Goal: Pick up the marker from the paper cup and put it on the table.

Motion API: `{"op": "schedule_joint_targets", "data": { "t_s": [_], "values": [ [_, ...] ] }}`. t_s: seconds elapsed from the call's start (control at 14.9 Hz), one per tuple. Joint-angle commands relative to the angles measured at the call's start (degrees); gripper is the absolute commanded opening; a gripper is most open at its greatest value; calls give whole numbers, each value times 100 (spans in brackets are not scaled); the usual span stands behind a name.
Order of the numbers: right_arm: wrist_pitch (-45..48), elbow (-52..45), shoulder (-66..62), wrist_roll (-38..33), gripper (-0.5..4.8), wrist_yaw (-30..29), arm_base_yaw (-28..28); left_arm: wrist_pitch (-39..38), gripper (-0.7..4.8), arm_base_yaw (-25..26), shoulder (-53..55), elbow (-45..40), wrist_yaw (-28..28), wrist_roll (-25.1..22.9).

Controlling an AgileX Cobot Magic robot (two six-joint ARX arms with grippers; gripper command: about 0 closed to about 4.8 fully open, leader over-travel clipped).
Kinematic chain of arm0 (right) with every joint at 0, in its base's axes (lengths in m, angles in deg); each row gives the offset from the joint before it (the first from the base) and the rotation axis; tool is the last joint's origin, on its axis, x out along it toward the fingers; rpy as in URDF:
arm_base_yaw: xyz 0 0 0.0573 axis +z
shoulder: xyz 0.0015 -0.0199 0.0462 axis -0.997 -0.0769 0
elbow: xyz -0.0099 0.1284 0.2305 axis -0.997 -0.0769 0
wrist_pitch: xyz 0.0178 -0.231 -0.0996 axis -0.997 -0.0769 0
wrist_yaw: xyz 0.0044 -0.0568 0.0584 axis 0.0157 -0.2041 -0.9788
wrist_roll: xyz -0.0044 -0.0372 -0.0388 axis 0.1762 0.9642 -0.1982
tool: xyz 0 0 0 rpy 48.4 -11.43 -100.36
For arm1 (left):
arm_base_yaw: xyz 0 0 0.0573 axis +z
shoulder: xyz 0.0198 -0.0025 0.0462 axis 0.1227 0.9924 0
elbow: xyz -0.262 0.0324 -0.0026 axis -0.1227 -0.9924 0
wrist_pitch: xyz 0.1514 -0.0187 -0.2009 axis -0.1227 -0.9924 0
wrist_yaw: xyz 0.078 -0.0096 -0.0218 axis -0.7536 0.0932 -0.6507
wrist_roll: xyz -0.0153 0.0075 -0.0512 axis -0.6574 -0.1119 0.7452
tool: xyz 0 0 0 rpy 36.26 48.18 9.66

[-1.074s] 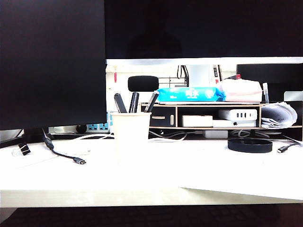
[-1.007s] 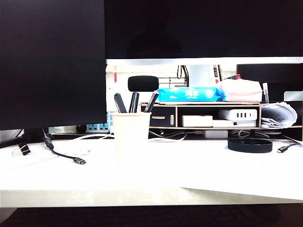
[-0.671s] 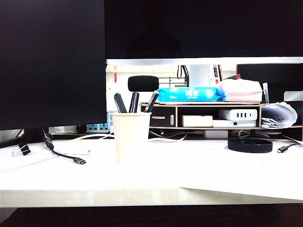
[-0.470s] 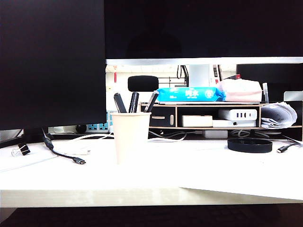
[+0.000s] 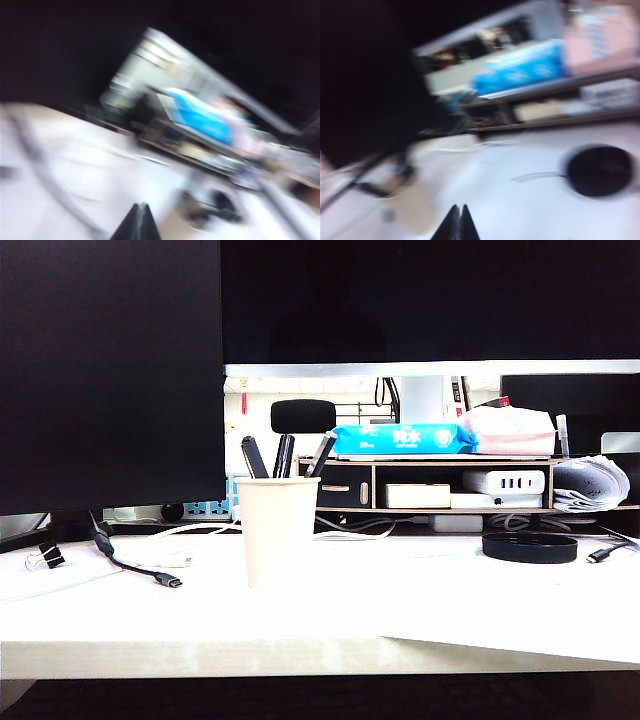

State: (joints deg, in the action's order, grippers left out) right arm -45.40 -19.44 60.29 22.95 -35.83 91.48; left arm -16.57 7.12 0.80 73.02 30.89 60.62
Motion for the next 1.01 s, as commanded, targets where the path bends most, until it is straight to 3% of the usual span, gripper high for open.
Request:
{"op": "schedule_joint_targets", "data": {
  "t_s": [0.07, 0.34, 0.6, 0.67, 0.81, 1.01],
  "values": [
    [-313, 503, -48, -44, -6, -127, 310, -164, -5, -9, 72, 422, 546, 238],
    [-616, 1051, -1071, 31, -6, -236, 393, -505, -5, -7, 831, 1069, 501, -538],
    [-667, 2098, -2793, 1086, -6, -328, 402, -531, -5, -9, 2334, 1574, 507, -1176],
    [-671, 2398, -3305, 1287, -6, -678, 452, -586, -5, -44, 2677, 1676, 507, -1268],
    [-911, 3095, -4564, 1504, -6, -1222, 754, -586, -5, -393, 3270, 1762, 592, -1320],
    [-990, 4079, -6137, 1978, -6, -1207, 1335, -562, -5, -1335, 4046, 1770, 584, -1491]
  ]
}}
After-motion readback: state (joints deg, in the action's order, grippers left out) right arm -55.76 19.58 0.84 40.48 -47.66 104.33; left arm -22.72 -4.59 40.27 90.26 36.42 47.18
